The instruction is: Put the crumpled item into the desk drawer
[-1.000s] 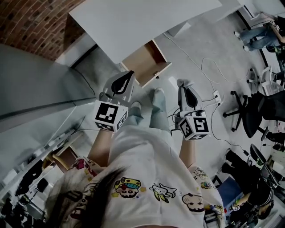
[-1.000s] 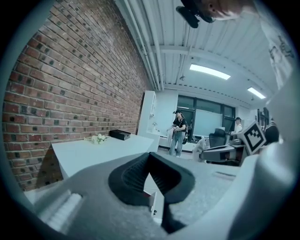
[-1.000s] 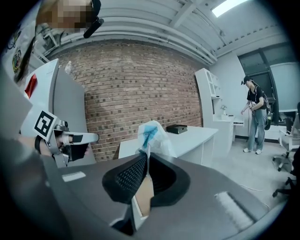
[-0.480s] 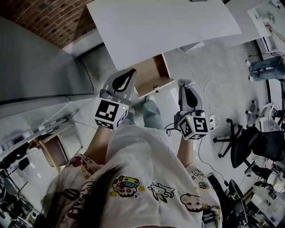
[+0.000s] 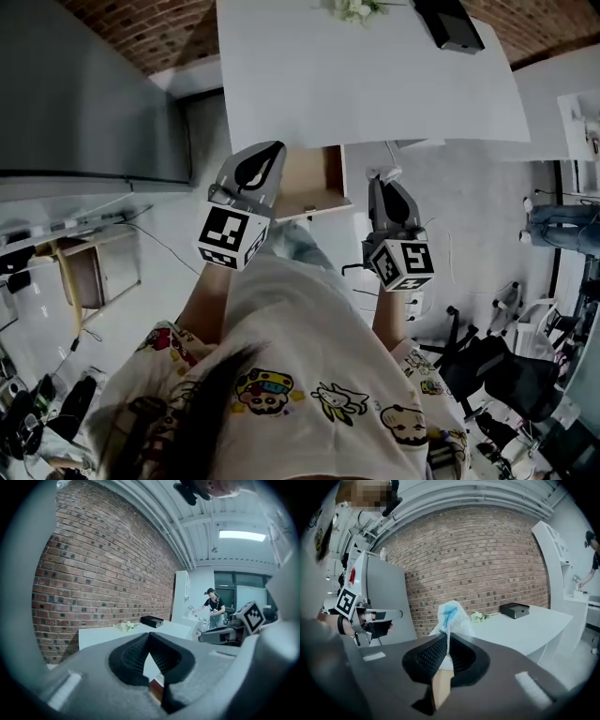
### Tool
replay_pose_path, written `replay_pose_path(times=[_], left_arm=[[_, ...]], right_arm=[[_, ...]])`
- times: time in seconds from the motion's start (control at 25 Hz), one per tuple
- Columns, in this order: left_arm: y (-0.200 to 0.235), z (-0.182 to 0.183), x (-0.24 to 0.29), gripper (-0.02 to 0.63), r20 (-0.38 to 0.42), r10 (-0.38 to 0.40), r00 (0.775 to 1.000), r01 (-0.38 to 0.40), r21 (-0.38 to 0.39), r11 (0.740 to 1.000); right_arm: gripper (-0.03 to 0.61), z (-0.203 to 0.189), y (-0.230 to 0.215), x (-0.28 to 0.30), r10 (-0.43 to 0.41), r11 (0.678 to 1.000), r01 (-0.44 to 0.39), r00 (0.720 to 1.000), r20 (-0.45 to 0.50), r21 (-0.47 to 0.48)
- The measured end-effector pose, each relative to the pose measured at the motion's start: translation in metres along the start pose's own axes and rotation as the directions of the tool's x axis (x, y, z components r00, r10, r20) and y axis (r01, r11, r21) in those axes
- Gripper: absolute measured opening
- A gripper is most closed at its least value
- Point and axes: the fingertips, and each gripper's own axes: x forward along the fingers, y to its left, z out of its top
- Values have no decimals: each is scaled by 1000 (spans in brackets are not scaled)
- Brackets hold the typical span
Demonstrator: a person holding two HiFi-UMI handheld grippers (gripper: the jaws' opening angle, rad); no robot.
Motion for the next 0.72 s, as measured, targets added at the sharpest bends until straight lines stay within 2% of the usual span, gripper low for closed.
replay_pose_path(times=[0.2, 0.36, 0.72], left_arm=[[8, -12, 13, 0, -16, 86, 996, -86, -28, 996], [22, -22, 5, 0, -30, 130, 991, -131, -48, 990], [35, -43, -13, 0, -76, 148, 986, -153, -69, 986]], right_arm=[[21, 0, -18, 24, 79, 996, -80, 996, -33, -27], [21, -6, -10, 40, 115, 992, -118, 991, -62, -40], [21, -17, 8, 57, 133, 990, -136, 985, -108, -25]])
